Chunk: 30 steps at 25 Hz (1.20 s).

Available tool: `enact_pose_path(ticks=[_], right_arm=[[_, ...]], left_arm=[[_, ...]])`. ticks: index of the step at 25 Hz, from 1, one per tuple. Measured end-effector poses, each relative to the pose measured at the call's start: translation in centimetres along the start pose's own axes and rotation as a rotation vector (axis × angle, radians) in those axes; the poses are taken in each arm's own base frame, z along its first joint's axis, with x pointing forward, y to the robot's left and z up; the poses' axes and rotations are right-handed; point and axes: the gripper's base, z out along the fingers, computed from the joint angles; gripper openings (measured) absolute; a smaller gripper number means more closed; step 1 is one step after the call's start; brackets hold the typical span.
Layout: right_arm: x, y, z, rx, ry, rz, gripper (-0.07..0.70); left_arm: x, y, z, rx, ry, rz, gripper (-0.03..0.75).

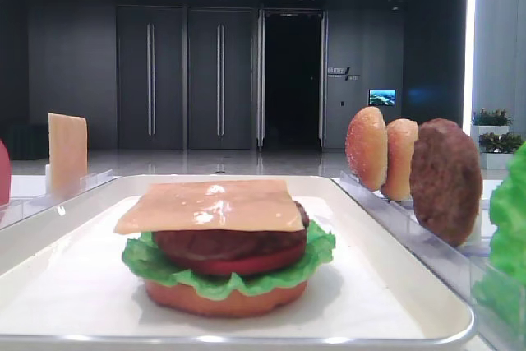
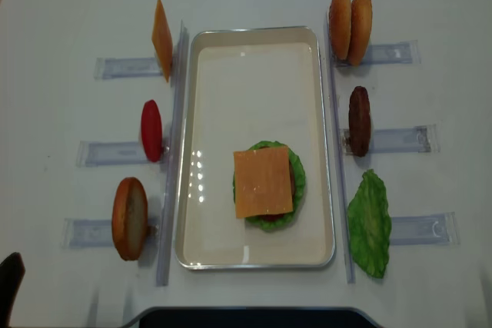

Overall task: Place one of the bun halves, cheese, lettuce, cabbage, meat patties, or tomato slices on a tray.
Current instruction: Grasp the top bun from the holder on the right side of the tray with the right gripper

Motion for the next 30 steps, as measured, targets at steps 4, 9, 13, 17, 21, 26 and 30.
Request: enact_pose_path(ticks=[4, 9, 13, 17, 21, 26, 30], right_arm=[[-0.4, 0.0, 0.7, -0.005, 0.053, 0.002, 0.408], [-0.4, 0.0, 0.7, -0.006, 0.053, 0.002, 0.408], [-0.5, 0.0, 0.7, -0.011, 0.058, 0.005, 0.408], [-1.1, 0.1, 1.4, -0.032, 0.114, 0.023, 0.408], [-3.1, 0.2, 1.7, -0.045, 0.164, 0.03, 0.408], [-7.2, 0.1, 2.2, -0.05, 0.21, 0.033, 0.408], [-10.8, 0.0, 3.3, -0.051, 0.256, 0.034, 0.408]], left_arm=[[0.0, 0.0, 0.0, 0.0, 0.0, 0.0, 0.454], [0.0, 0.0, 0.0, 0.0, 0.0, 0.0, 0.454], [0.0, 0.0, 0.0, 0.0, 0.0, 0.0, 0.454], [0.0, 0.0, 0.0, 0.0, 0.0, 0.0, 0.454], [0.0, 0.0, 0.0, 0.0, 0.0, 0.0, 0.454], [0.0, 0.0, 0.0, 0.0, 0.0, 0.0, 0.454], [0.0, 0.0, 0.0, 0.0, 0.0, 0.0, 0.454]])
